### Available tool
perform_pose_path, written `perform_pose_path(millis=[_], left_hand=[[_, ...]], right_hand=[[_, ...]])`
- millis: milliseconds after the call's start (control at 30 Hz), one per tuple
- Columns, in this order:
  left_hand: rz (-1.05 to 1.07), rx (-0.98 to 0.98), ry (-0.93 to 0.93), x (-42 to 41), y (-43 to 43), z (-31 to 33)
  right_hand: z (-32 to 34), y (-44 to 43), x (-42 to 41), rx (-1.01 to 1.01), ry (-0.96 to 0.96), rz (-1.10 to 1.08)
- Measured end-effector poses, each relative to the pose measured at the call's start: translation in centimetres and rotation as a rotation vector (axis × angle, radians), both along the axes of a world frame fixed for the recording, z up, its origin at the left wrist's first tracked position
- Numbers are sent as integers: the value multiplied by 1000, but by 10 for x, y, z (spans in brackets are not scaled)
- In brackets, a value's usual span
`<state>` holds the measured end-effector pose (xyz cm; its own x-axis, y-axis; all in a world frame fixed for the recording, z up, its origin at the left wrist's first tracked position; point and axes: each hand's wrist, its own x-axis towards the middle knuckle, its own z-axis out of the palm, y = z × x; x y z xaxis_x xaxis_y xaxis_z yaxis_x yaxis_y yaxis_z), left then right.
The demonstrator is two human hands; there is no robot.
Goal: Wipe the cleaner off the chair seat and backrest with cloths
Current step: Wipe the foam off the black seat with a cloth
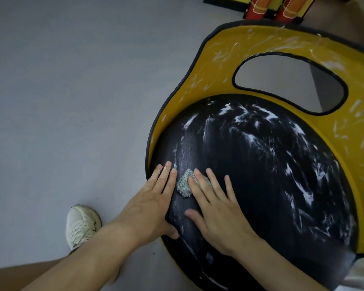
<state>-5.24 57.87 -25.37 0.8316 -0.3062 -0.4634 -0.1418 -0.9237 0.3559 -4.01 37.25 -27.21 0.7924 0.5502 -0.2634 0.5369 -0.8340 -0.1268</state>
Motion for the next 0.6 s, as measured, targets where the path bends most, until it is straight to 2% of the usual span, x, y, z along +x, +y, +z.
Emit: perform_pose_path(millis=[100, 267, 400, 500, 600], left_hand=[[6, -5, 11, 0, 1, -1], [23, -37, 21, 0, 2, -2], [20, -19, 27, 0, 2, -6], [4, 16, 18, 0, 1, -10], [-6, 42, 31, 3, -2, -7]], right_hand=[[-9, 7, 39, -14, -64, -15], [-7, 26, 125, 24, -55, -230], [-1, 23, 79, 66, -5, -228], [4, 9, 30, -2, 46, -192], [0, 10, 57, -60, 3, -179]])
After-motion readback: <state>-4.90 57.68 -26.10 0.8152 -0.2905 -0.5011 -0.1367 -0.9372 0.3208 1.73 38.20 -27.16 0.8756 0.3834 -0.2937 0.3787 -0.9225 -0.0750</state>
